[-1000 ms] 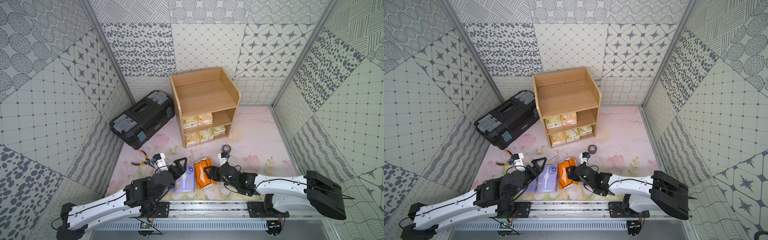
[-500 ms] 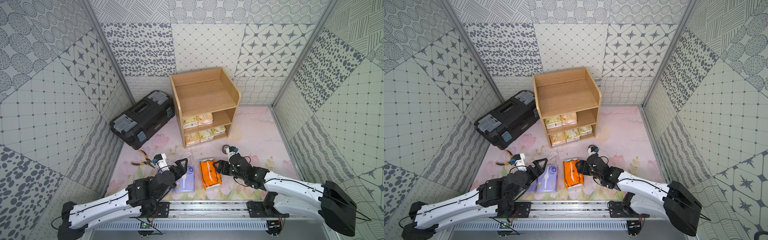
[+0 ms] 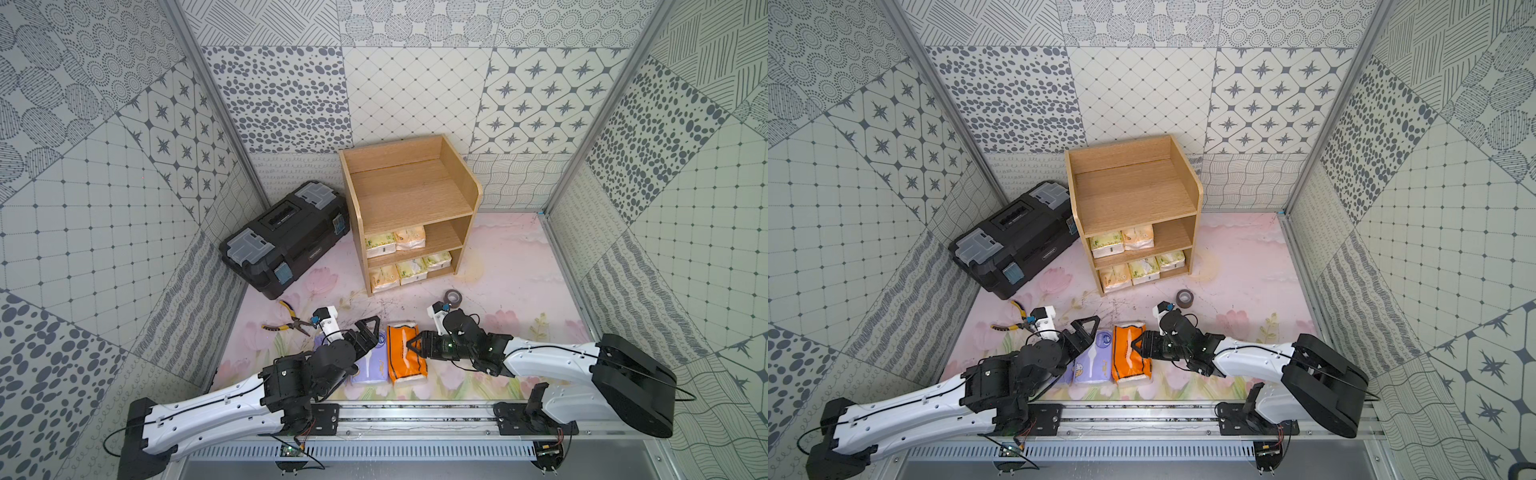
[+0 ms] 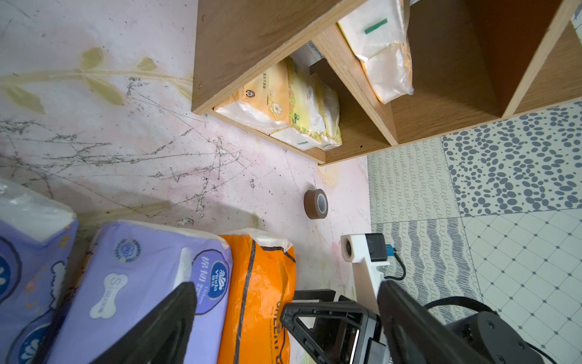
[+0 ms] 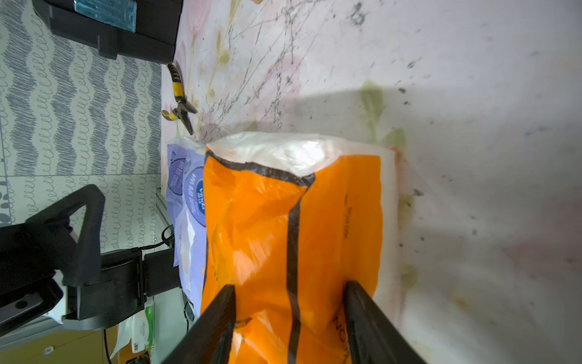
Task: Remove the tissue boxes from the shelf
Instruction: Move the box of tissues to the center of the board, then pick up a box of tissues from the shelf.
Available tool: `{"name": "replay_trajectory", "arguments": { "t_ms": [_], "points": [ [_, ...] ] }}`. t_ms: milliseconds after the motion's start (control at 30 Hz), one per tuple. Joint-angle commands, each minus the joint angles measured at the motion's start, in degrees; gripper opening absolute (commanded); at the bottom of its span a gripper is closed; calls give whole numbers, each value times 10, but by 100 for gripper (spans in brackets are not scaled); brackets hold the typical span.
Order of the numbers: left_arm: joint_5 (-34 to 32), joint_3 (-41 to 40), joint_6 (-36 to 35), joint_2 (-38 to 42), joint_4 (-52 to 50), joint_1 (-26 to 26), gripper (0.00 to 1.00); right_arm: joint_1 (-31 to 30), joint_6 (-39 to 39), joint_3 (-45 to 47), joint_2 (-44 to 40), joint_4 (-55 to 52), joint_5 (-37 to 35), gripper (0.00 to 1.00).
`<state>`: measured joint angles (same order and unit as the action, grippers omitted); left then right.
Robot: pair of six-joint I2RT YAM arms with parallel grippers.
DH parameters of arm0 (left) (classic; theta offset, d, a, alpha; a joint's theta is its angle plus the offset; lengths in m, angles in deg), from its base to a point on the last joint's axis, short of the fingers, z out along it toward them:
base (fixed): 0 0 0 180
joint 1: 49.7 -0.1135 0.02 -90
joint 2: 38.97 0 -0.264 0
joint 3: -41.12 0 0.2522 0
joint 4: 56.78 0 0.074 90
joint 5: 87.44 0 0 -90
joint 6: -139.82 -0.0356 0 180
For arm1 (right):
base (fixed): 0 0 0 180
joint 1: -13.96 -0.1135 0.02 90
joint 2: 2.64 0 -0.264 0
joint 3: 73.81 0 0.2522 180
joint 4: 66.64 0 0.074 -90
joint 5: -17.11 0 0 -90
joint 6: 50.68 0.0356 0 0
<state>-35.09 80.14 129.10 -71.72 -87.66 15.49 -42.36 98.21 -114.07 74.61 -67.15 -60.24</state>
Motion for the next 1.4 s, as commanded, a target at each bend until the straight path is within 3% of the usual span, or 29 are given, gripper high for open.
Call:
{"name": "replay_trajectory", "arguments": {
  "t_ms": [0,167,300,467,667,967,1367],
  "points": [
    [0,3,-12,1,21,0,95,-11,26,-20,17,65,10,59],
    [-4,2,-13,7,14,0,96,-24,32,-29,26,66,-3,67],
    [-9,-4,-6,17,9,1,98,-15,8,-30,-18,-4,-64,72],
    [-18,-21,0,39,13,0,97,19,-33,-42,-120,-88,-133,71],
    [-15,-29,-17,40,32,0,97,67,-62,-92,-177,-92,-202,68],
    [-3,-55,-42,35,101,0,98,158,-48,-170,-84,8,-202,59],
    [6,-72,-80,14,161,-1,99,171,-16,-252,54,87,-258,52]
  ]
}}
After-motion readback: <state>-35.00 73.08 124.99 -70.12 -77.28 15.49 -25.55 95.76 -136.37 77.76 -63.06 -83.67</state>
